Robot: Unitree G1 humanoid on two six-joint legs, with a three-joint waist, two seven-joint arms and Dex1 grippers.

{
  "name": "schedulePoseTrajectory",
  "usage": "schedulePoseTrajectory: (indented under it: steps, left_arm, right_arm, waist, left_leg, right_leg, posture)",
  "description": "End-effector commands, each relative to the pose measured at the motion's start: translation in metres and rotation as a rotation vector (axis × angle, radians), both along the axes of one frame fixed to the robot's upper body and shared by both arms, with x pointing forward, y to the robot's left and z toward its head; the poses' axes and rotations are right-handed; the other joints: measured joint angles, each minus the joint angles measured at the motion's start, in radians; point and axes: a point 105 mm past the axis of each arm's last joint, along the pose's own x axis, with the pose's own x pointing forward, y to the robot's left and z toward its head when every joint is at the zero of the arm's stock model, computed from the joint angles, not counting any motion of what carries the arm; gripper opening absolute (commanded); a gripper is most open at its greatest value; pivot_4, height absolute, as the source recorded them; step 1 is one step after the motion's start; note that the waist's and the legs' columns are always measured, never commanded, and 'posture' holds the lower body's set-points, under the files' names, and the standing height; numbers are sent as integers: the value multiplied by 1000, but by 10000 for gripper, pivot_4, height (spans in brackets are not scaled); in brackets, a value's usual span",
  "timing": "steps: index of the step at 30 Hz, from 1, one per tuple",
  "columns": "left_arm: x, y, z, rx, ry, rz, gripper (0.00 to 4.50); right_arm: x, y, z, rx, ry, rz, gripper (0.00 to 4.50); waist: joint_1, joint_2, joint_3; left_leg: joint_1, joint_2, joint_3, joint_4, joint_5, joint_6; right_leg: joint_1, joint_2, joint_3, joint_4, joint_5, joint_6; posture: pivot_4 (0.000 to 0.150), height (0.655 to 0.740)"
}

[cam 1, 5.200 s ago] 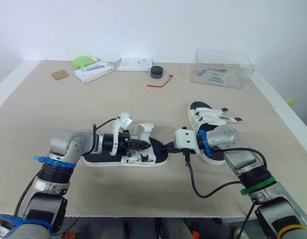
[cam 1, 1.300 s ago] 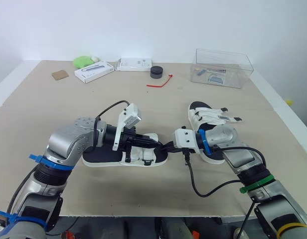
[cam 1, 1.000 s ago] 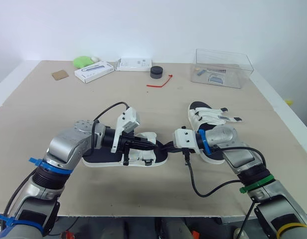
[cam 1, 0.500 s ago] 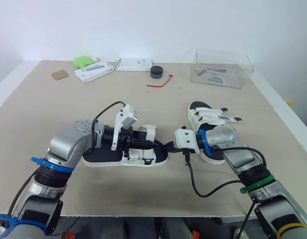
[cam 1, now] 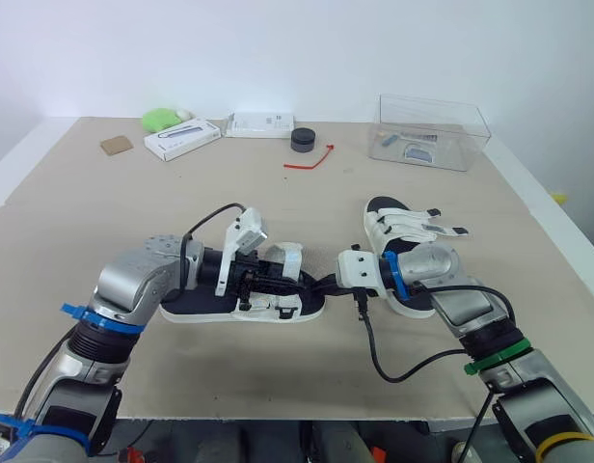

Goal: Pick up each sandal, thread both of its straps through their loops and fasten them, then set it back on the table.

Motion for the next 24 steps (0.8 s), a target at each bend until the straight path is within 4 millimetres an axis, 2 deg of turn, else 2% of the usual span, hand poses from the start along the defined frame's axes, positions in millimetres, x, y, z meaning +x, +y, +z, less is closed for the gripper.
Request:
schedulePoseTrajectory:
  steps: [1, 13, 18, 24]
  left_arm:
    - [-1, -5, 7, -1, -1, -39, 88]
    - [-5, 1, 6, 35, 9, -58, 88]
    - [-7, 4, -2, 53, 12, -57, 88]
    - [-20, 1, -11, 70, 27, -98, 88]
  right_arm:
    - [4, -16, -22, -95, 45, -63, 0]
    - [4, -19, -21, -95, 45, -74, 0]
    - [4, -18, -22, -93, 46, -73, 0]
    - [5, -18, -21, -97, 44, -72, 0]
  waist:
    - [0, 0, 0]
    - [0, 0, 0]
    - [0, 0, 0]
    - [-1, 0, 0]
  left_leg:
    - [0, 0, 0, 0, 0, 0]
    - [0, 0, 0, 0, 0, 0]
    - [0, 0, 0, 0, 0, 0]
    - [0, 0, 0, 0, 0, 0]
  right_leg:
    - [0, 0, 0, 0, 0, 0]
    - [0, 0, 0, 0, 0, 0]
    - [0, 0, 0, 0, 0, 0]
    - [0, 0, 0, 0, 0, 0]
  posture:
    - [1500, 7400]
    - [1500, 7400]
    - [1500, 7400]
    - [1500, 7400]
